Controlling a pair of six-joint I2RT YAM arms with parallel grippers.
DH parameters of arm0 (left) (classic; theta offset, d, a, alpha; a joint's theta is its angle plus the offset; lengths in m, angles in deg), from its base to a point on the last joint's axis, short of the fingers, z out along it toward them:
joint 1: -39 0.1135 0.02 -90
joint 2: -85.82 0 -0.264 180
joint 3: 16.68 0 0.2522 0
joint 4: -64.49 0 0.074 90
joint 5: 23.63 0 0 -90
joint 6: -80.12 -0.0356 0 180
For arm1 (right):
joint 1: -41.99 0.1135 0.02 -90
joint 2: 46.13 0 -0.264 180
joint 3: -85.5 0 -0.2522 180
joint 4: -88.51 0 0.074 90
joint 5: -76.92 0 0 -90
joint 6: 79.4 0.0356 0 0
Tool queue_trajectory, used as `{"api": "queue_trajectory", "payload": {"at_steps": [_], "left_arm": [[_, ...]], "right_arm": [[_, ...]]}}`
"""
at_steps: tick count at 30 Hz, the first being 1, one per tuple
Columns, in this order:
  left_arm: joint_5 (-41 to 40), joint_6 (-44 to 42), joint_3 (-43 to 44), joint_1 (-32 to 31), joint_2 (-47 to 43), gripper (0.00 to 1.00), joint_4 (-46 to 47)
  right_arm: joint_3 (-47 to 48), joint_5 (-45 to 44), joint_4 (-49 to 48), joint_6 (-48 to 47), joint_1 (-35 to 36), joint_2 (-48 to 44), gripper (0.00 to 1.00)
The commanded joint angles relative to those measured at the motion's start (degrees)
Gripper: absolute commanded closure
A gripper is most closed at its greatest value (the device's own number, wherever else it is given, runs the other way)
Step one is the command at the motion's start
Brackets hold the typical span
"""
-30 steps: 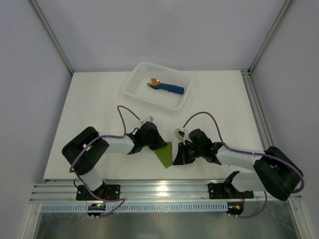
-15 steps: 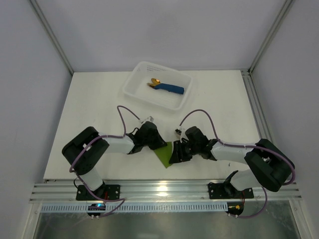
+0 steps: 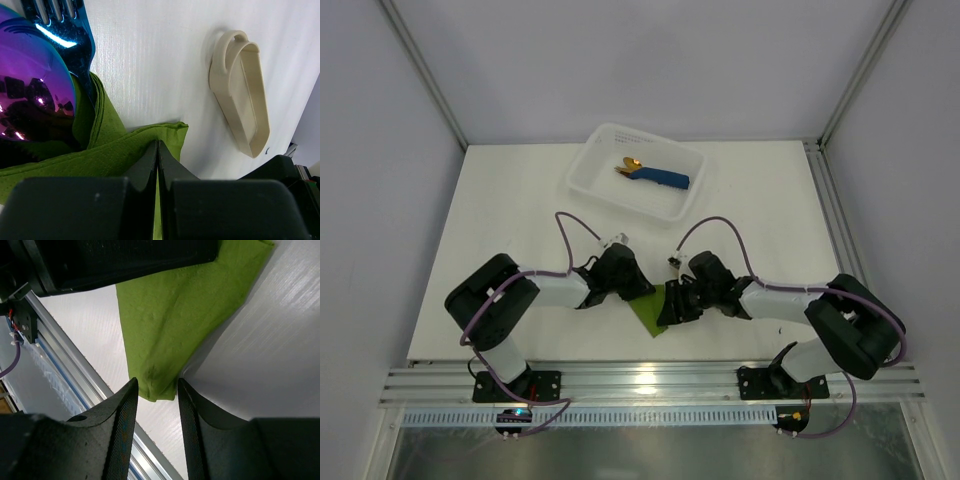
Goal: Place the utensils on the paper napkin and roll it up
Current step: Adjust the utensils at the center of the board.
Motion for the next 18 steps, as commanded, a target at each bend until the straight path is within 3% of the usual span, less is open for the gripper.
{"api": "queue_trajectory", "payload": {"at_steps": [1, 18], "left_arm": [[-1.6, -1.0, 0.0, 0.4, 1.9, 1.0, -3.5], [-1.9, -1.2, -0.4, 0.4, 0.8, 1.0, -4.2]], "right_arm": [[0.5, -2.5, 0.0, -2.0, -0.1, 2.3, 0.58], [1.0, -1.2, -1.9, -1.5, -0.1, 6.2, 0.84]]}}
